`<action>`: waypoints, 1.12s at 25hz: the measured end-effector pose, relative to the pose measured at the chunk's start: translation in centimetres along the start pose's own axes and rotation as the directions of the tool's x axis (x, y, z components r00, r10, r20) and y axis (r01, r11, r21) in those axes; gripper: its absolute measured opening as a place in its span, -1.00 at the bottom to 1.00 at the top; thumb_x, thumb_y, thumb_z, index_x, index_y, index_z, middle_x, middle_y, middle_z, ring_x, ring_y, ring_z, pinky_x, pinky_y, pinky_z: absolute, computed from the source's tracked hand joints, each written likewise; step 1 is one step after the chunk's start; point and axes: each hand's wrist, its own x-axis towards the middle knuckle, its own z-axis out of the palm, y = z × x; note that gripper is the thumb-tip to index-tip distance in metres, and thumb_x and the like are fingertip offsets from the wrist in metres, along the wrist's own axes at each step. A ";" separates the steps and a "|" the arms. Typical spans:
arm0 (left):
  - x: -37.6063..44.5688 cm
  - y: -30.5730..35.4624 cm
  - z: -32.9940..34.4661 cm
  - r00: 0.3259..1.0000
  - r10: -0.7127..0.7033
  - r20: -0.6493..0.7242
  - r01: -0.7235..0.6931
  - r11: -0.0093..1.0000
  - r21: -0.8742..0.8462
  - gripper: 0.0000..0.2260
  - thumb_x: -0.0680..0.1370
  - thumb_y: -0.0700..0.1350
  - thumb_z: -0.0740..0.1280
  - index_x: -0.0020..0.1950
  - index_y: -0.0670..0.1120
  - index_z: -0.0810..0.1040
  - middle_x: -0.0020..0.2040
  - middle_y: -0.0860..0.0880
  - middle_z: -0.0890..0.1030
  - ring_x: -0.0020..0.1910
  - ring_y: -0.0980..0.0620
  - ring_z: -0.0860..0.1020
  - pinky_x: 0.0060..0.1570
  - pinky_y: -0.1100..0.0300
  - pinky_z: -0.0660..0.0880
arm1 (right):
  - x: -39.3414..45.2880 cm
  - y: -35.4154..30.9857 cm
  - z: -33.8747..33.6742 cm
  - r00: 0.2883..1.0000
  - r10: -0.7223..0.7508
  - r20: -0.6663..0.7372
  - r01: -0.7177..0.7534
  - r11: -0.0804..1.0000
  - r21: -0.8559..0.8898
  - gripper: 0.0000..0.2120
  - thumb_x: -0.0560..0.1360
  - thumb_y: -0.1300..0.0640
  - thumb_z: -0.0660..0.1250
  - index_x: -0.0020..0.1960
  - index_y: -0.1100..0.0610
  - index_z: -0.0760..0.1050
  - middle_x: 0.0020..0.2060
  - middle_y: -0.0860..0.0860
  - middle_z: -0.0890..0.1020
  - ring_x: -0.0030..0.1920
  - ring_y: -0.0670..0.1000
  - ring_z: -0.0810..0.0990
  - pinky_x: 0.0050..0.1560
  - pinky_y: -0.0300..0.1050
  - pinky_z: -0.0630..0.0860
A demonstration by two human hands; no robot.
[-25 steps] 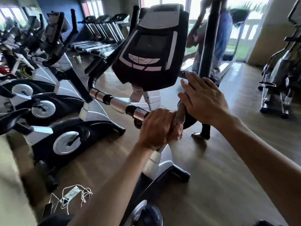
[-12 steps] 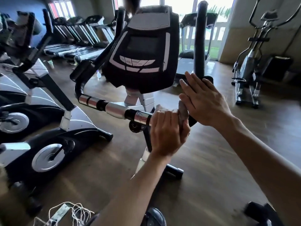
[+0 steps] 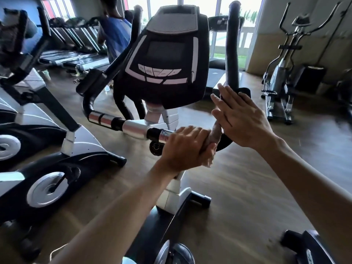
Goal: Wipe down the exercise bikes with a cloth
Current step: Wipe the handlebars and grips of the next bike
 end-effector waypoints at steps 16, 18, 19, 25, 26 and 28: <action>1.0 4.8 0.2 0.950 -0.313 0.006 0.312 0.948 0.063 -0.64 0.63 0.08 0.19 -0.11 -0.15 0.61 -0.19 -0.15 0.67 -0.19 -0.17 0.60 -0.02 -0.02 0.48 | 0.1 -0.6 0.2 0.998 0.036 -0.043 -0.037 0.999 -0.028 -0.48 0.73 -0.14 -0.13 0.62 0.02 0.17 0.65 0.01 0.01 0.64 0.00 -0.02 0.60 0.00 -0.05; 0.6 3.0 -0.2 0.990 -0.100 0.095 0.096 0.994 0.043 -0.63 0.65 0.11 0.20 -0.05 -0.15 0.60 -0.15 -0.14 0.68 -0.17 -0.15 0.63 -0.07 0.02 0.51 | -0.1 -0.5 0.2 0.999 0.026 -0.044 -0.027 0.999 -0.022 -0.46 0.72 -0.14 -0.15 0.62 0.03 0.17 0.65 0.01 0.01 0.64 0.00 -0.03 0.61 0.00 -0.05; 0.5 1.6 -0.3 0.993 0.020 0.118 -0.020 1.000 0.004 -0.63 0.65 0.12 0.20 -0.02 -0.15 0.61 -0.15 -0.13 0.67 -0.17 -0.13 0.63 -0.10 0.03 0.52 | -0.1 -0.4 0.2 0.999 0.017 -0.041 -0.018 1.000 -0.021 -0.45 0.72 -0.15 -0.17 0.62 0.03 0.17 0.65 0.01 0.01 0.64 -0.01 -0.03 0.61 0.00 -0.05; 0.5 4.9 1.0 0.936 -0.352 -0.027 0.353 0.933 0.072 -0.61 0.65 0.11 0.15 -0.11 -0.14 0.59 -0.19 -0.14 0.65 -0.19 -0.19 0.59 -0.09 -0.03 0.49 | 0.1 -0.5 0.5 0.998 0.039 -0.053 -0.040 0.999 -0.009 -0.49 0.72 -0.13 -0.12 0.60 0.01 0.23 0.65 0.00 0.01 0.64 -0.02 -0.02 0.61 -0.01 -0.05; 0.8 5.9 1.3 0.923 -0.382 -0.033 0.384 0.921 0.064 -0.59 0.66 0.12 0.13 -0.10 -0.15 0.59 -0.17 -0.15 0.67 -0.17 -0.19 0.60 -0.05 -0.04 0.51 | 0.2 -0.5 0.6 0.998 0.039 -0.050 -0.040 0.999 -0.004 -0.50 0.73 -0.12 -0.10 0.59 0.00 0.23 0.65 0.00 0.01 0.64 -0.02 -0.02 0.61 -0.01 -0.06; 0.6 5.0 1.3 0.965 -0.254 -0.064 0.257 0.966 0.041 -0.64 0.66 0.09 0.20 -0.06 -0.16 0.61 -0.16 -0.15 0.68 -0.15 -0.17 0.62 -0.03 -0.04 0.52 | 0.1 -0.4 0.5 0.999 0.031 -0.043 -0.031 1.000 0.003 -0.50 0.72 -0.13 -0.11 0.60 -0.01 0.23 0.65 0.00 0.01 0.64 -0.02 -0.03 0.61 -0.01 -0.05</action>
